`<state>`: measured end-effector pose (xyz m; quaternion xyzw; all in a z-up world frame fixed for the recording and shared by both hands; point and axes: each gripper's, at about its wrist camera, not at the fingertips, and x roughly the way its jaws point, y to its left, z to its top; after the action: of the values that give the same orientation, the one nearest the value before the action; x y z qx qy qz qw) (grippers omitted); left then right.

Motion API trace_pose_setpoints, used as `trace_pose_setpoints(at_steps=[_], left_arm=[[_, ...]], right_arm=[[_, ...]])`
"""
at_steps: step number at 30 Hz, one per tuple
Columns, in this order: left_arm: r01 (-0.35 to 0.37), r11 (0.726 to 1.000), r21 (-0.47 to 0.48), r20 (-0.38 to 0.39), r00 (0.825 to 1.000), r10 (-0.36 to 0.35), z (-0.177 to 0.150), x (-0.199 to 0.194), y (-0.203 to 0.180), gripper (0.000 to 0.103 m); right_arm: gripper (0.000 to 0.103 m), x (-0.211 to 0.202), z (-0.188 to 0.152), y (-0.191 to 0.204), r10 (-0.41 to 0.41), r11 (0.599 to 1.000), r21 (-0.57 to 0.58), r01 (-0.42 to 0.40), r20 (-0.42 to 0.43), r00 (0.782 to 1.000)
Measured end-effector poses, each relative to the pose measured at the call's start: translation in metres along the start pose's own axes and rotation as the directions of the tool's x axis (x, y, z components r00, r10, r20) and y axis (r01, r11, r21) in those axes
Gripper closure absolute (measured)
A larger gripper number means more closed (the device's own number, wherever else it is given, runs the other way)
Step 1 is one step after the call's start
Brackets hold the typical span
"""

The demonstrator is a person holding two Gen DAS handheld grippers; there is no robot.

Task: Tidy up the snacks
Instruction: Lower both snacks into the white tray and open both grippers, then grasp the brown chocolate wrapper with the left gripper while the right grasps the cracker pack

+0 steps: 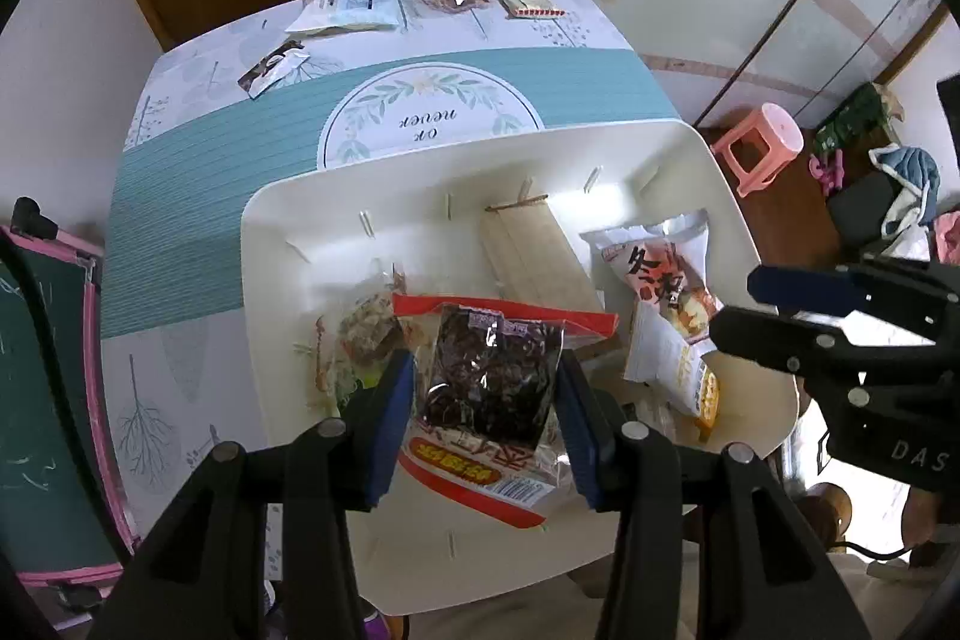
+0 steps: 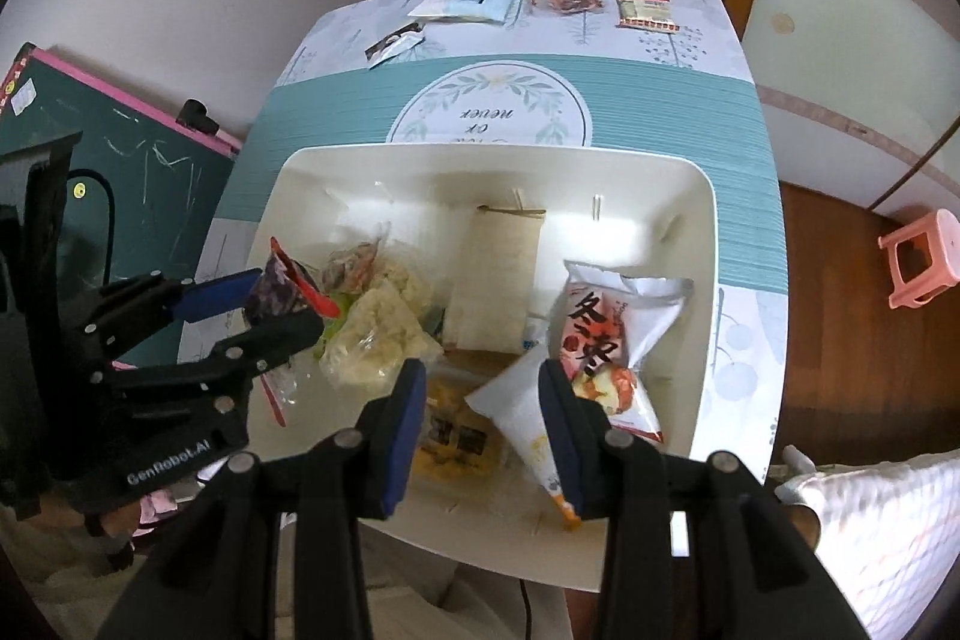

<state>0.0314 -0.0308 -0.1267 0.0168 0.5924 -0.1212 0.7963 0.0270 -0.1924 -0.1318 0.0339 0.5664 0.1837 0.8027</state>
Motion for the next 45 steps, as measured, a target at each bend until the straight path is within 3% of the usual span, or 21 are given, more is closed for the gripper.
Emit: trace_pose_setpoints(at_steps=[5,9,10,12,19,36,45], left_arm=[[-0.007,1.000,0.010,-0.015,1.000,0.007,-0.003,0.002,-0.003,0.056],[-0.005,1.000,0.015,-0.023,1.000,0.005,-0.003,0.002,-0.006,0.042],[0.000,1.000,0.015,-0.023,1.000,0.001,-0.003,0.002,-0.006,0.034],[-0.003,1.000,0.012,-0.016,1.000,0.004,-0.003,0.000,-0.007,0.024],[-0.016,1.000,0.006,-0.014,1.000,0.016,-0.004,-0.001,-0.006,0.023],[-0.047,0.999,0.028,-0.006,0.999,0.047,0.005,0.001,-0.006,0.023],[-0.042,0.999,-0.027,0.020,0.999,0.043,0.031,-0.005,0.014,0.023]], right_arm=[[0.064,0.000,0.000,-0.003,-0.007,1.000,0.015,0.007,0.000,1.000],[0.063,0.001,0.000,-0.007,-0.009,0.999,0.036,0.009,-0.009,1.000],[0.061,0.001,0.000,-0.011,-0.009,0.998,0.056,0.010,-0.015,1.000],[0.054,0.002,0.000,-0.016,0.000,0.997,0.078,0.002,-0.020,1.000],[0.046,0.004,0.001,-0.022,0.008,0.994,0.109,-0.005,-0.031,1.000],[0.046,0.011,0.006,-0.026,-0.070,0.991,0.112,0.073,-0.035,0.997],[0.046,0.010,0.014,-0.034,-0.033,0.987,0.154,0.039,-0.038,0.999]])
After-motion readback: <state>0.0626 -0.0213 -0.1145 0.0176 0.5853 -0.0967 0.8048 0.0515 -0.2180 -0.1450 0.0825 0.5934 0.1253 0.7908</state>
